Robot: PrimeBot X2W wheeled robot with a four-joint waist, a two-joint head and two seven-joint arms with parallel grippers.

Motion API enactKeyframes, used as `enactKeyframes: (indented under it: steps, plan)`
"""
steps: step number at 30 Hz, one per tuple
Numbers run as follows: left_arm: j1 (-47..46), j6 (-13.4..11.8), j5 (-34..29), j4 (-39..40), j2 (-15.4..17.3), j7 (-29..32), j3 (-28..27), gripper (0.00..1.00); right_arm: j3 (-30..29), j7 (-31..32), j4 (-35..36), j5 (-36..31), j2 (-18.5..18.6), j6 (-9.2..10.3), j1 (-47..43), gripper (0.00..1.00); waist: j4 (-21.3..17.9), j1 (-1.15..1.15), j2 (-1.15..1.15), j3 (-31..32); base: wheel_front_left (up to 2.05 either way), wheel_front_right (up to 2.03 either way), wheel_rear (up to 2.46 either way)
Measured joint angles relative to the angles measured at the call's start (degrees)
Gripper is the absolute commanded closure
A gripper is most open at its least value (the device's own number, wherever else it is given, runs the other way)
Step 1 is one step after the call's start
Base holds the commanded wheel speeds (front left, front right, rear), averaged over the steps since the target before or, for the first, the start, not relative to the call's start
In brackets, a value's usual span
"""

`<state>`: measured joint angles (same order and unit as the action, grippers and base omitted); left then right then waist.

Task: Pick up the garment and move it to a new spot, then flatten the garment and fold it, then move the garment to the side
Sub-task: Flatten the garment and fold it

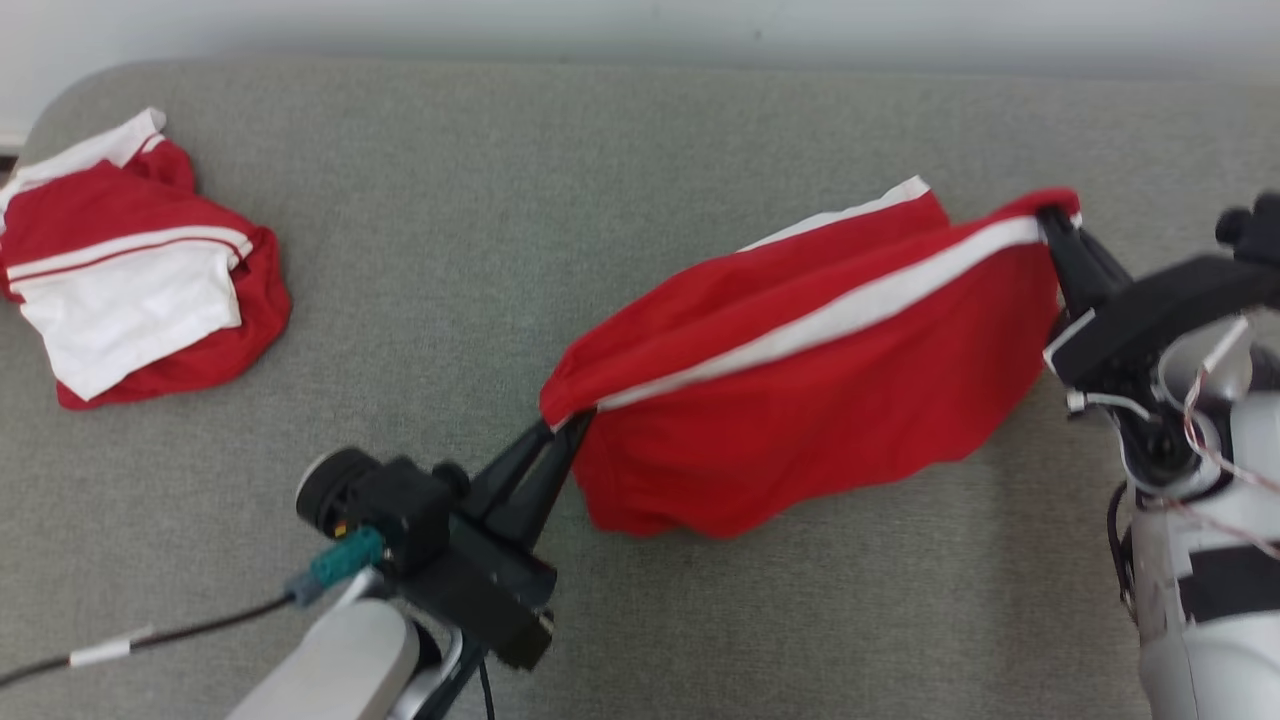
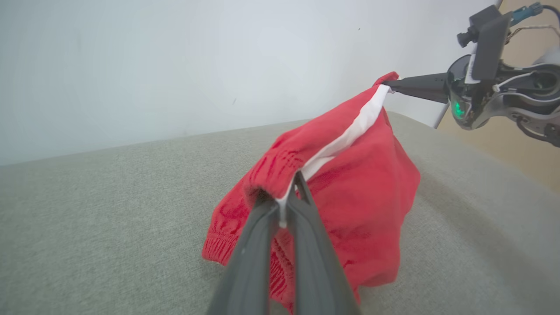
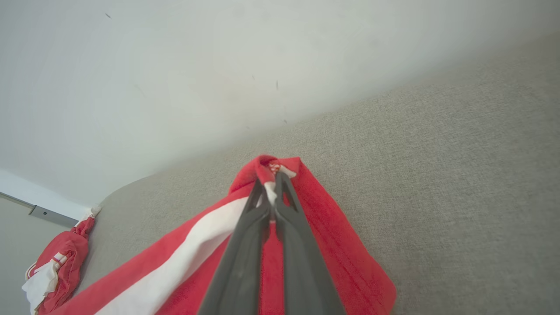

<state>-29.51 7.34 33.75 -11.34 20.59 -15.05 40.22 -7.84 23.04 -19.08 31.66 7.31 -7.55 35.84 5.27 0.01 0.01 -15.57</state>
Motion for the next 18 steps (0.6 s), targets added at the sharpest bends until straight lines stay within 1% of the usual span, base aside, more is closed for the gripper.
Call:
enactKeyframes:
  steps: [6,7,13,17,18]
  plan:
    - [-6.79,0.08,1.82,-4.38,-1.59,0.00,1.49,1.00,1.19,-2.69,-10.79,-3.53,0.73,0.00,9.73,1.00,1.53,0.00,0.00,-3.78,0.00,0.00,0.00]
    - [-6.79,0.08,1.82,-4.38,-1.59,0.00,1.49,1.00,1.19,-2.69,-10.79,-3.53,0.73,0.00,9.73,1.00,1.53,0.00,0.00,-3.78,0.00,0.00,0.00]
    - [-10.83,0.08,3.46,-7.89,-2.30,0.00,3.16,1.00,2.04,-6.08,-20.08,-6.58,1.09,0.00,16.51,1.00,2.77,0.01,0.00,-7.20,0.00,0.00,0.00]
    - [-12.00,0.08,3.70,-9.06,-2.70,0.00,3.74,1.00,3.32,-8.04,-24.32,-7.32,1.24,0.00,19.03,1.00,3.42,0.01,0.00,-8.70,0.00,0.00,0.00]
    - [-12.06,0.08,3.72,-9.36,-2.90,0.00,3.70,0.62,3.58,-8.75,-25.02,-7.31,1.24,0.00,19.31,0.24,3.57,0.01,0.01,-8.87,0.00,0.00,0.00]
